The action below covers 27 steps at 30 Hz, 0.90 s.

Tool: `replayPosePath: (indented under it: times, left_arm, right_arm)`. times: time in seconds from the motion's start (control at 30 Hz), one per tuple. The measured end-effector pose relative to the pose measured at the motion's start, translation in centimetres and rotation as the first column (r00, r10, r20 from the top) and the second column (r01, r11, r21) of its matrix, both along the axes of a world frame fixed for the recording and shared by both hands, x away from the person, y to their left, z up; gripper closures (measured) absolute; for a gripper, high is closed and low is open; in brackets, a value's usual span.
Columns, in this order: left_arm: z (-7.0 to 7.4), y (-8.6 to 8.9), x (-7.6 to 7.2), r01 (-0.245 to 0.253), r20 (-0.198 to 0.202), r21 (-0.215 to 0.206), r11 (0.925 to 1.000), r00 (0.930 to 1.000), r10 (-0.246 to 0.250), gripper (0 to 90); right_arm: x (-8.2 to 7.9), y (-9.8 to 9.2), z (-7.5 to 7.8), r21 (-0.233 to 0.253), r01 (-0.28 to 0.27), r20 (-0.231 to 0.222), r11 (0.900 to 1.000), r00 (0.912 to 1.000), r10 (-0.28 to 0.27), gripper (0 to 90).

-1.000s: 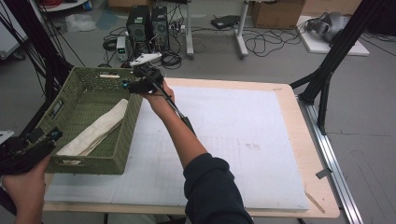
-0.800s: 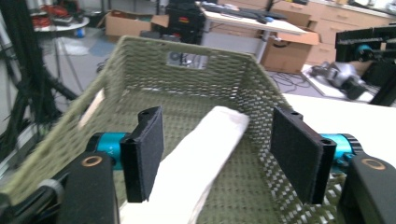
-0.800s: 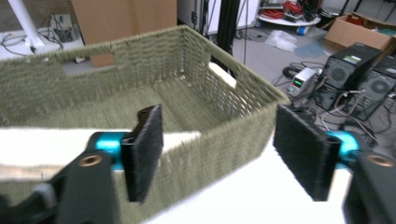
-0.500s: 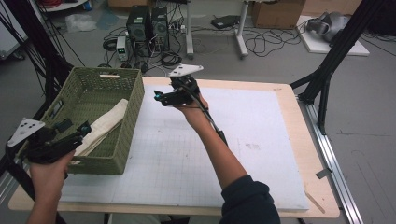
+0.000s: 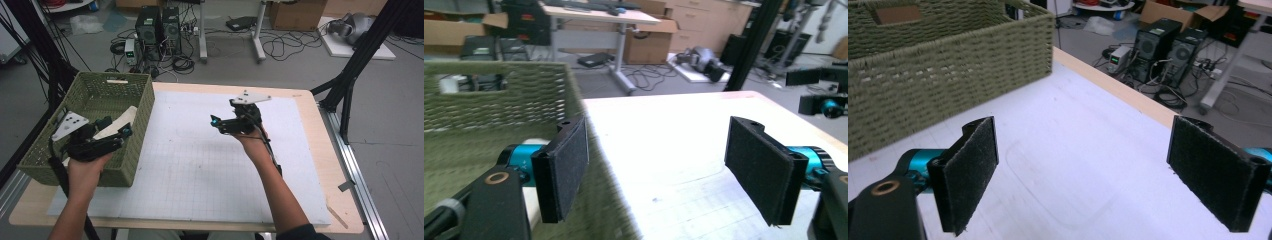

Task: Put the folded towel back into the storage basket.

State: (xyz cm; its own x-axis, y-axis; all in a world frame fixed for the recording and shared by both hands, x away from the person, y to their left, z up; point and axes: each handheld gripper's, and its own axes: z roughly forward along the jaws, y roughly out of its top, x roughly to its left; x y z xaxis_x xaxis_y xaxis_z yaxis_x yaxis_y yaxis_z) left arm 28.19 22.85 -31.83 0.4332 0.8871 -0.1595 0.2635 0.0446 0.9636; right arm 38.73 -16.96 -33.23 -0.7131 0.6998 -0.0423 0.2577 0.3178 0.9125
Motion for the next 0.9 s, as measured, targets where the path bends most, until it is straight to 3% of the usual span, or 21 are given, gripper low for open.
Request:
replayPosePath:
  times: [0.2, 0.5, 0.73, 0.9]
  left_arm:
    - [-0.4, -2.8, 0.8, 0.079, -0.004, 0.005, 0.9968, 0.9968, -0.079, 23.1]
    - [-1.8, -6.8, 1.8, 0.211, -0.013, 0.021, 0.9773, 0.9775, -0.211, 24.1]
    - [-3.7, -9.3, 2.6, 0.255, -0.016, 0.068, 0.9646, 0.967, -0.254, 24.7]
    - [-4.8, -10.2, 2.6, 0.27, -0.012, 0.072, 0.9602, 0.9628, -0.27, 25.0]
  right_arm:
    - [-1.7, -3.4, -0.8, -0.02, 0.039, 0.005, 0.999, 0.9992, -0.039, 12.3]
    - [-4.7, -8.2, -2.5, 0.001, 0.115, -0.001, 0.993, 0.9934, -0.115, 12.2]
    - [-6.8, -11.6, -4.3, 0.028, 0.186, -0.007, 0.982, 0.9825, -0.186, 11.6]
    - [-7.8, -12.8, -5.7, 0.02, 0.219, -0.016, 0.976, 0.9757, -0.218, 11.5]
